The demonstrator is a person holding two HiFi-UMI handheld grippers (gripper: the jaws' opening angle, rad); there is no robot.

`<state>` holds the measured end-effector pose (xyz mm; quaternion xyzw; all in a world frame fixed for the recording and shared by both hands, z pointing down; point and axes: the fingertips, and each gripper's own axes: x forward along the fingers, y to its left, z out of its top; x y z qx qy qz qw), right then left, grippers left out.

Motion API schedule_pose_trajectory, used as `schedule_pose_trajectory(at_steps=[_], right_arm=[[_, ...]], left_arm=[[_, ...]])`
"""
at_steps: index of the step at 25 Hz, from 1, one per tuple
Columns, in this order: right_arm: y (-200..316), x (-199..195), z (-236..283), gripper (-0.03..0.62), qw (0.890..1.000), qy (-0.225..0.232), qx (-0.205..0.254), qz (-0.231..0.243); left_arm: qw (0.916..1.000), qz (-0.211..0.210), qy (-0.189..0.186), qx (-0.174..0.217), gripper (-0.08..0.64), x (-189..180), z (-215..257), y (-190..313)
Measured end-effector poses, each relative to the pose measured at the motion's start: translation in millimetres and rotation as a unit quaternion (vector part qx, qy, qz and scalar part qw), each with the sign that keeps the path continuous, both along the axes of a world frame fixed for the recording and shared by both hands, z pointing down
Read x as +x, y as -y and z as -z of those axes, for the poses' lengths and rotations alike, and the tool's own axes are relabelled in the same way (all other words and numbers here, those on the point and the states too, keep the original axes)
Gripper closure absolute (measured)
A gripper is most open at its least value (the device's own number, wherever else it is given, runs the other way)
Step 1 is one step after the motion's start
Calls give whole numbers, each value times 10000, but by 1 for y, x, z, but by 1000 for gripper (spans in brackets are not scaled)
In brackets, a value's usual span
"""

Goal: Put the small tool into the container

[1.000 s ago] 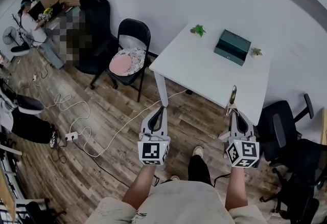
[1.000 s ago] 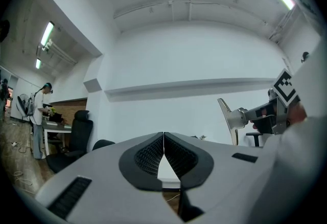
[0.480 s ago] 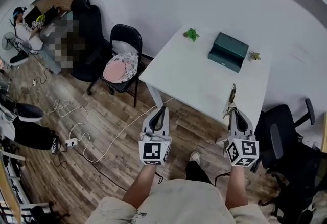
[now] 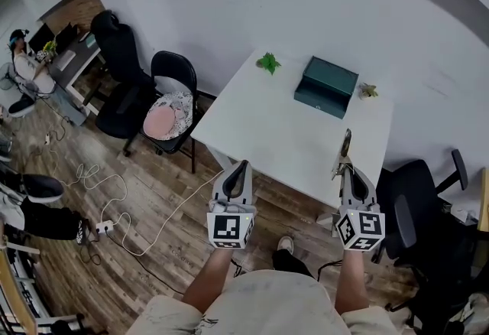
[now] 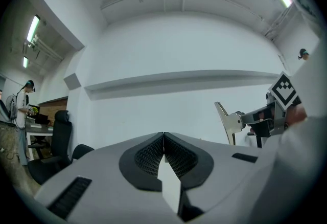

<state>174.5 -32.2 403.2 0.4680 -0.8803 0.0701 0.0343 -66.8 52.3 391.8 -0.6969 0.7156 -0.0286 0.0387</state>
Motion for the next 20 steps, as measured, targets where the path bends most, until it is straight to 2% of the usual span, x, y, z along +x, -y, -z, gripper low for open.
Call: schedule_pose_trajectory(at_steps=[20], right_arm=[[99, 62, -9, 577, 9994, 242, -112, -220]], left_arm=[[9996, -212, 162, -32, 554, 57, 5, 103]])
